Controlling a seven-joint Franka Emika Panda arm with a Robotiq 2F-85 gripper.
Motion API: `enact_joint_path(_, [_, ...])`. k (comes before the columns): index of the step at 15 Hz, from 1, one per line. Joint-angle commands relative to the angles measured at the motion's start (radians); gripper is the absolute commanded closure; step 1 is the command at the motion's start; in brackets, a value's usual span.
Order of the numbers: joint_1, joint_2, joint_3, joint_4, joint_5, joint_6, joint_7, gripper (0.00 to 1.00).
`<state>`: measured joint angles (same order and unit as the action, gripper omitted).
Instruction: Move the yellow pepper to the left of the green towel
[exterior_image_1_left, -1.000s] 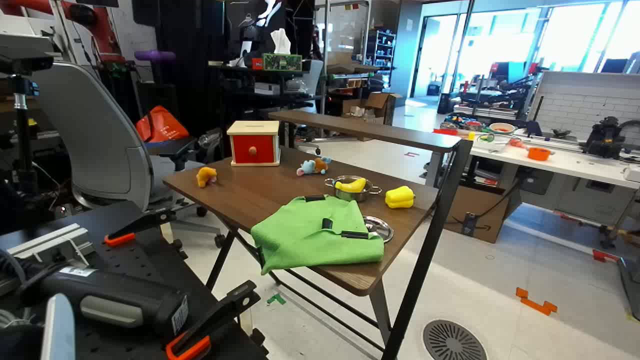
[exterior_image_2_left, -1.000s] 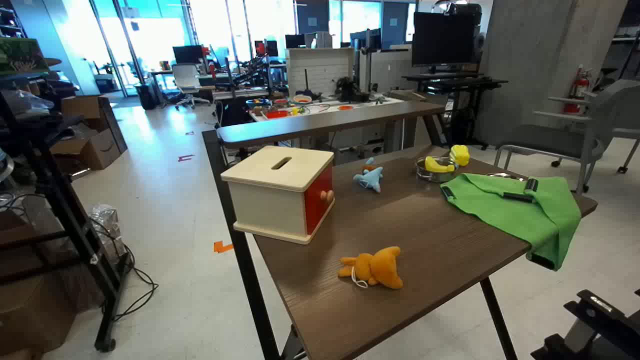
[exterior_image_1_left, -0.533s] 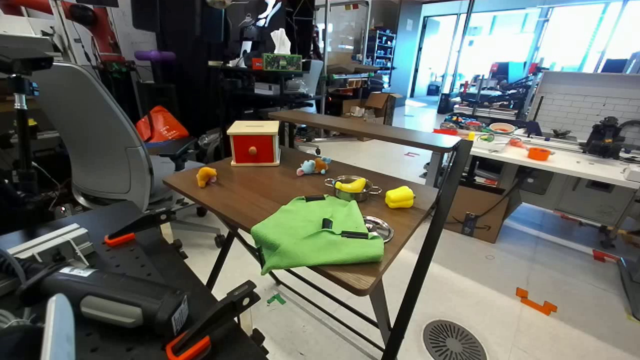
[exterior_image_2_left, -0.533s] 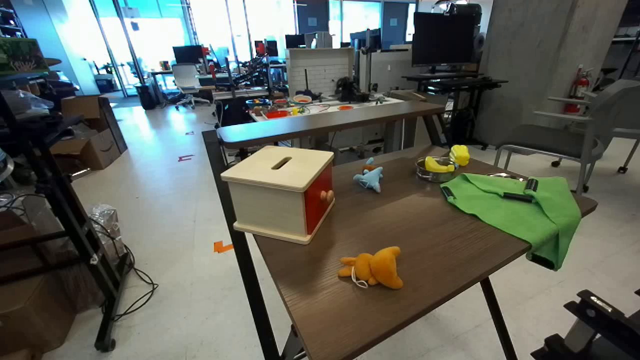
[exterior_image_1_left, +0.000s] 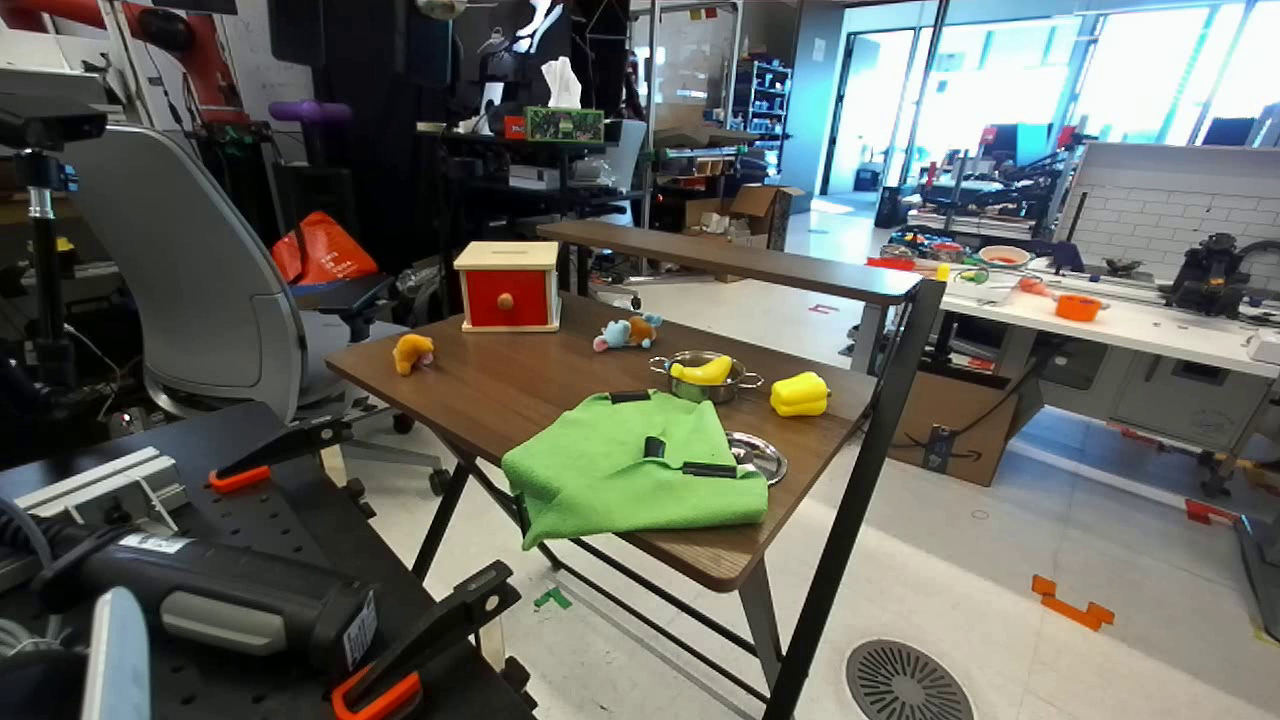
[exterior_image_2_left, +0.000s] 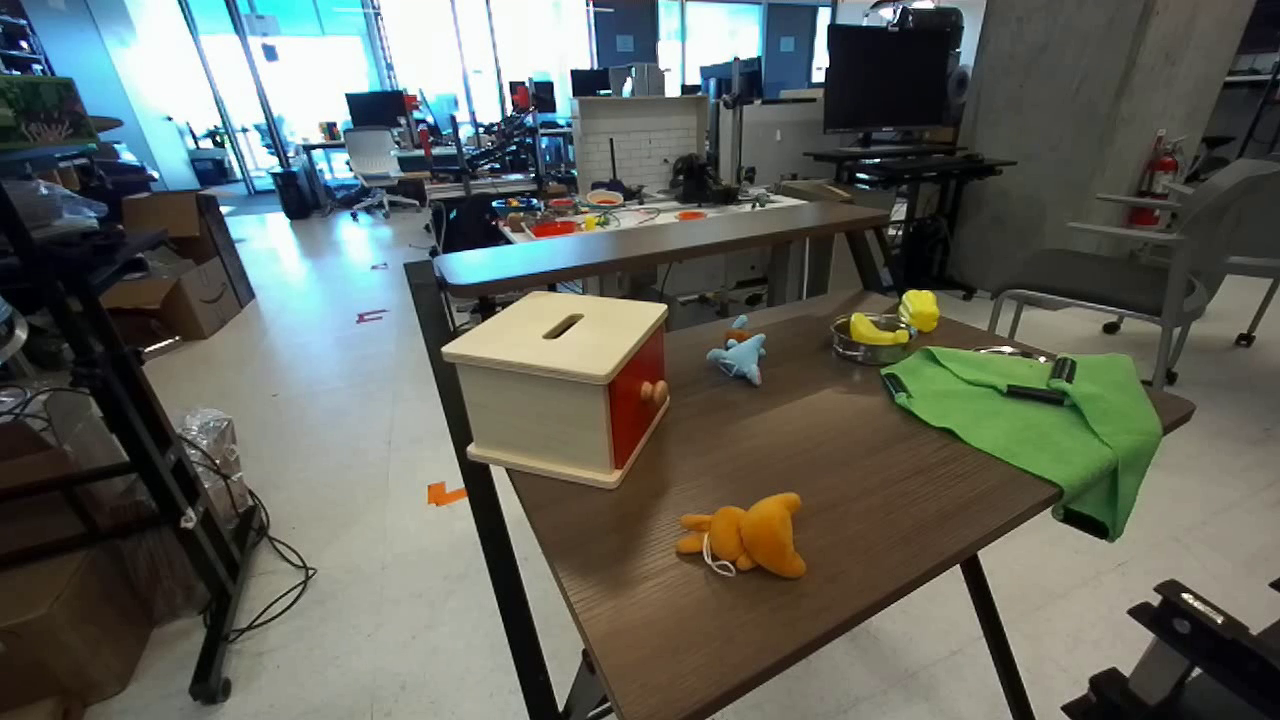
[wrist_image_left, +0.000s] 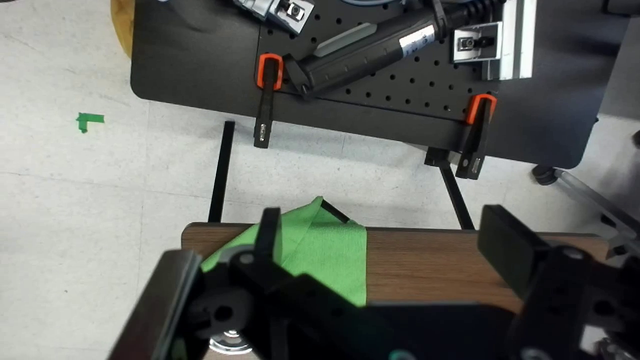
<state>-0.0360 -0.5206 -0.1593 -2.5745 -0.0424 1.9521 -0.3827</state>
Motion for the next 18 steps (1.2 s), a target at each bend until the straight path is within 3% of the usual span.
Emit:
enact_joint_path(1, [-0.012, 0.040, 0.001, 0.042, 0.004, 0.053, 0.055, 0.00])
enact_joint_path(8, [-0.048, 0.231, 0.008, 0.200, 0.001, 0.249, 0.236, 0.00])
enact_joint_path(18, [-0.064, 0.658, 0.025, 0.443, 0.040, 0.508, 0.532, 0.00])
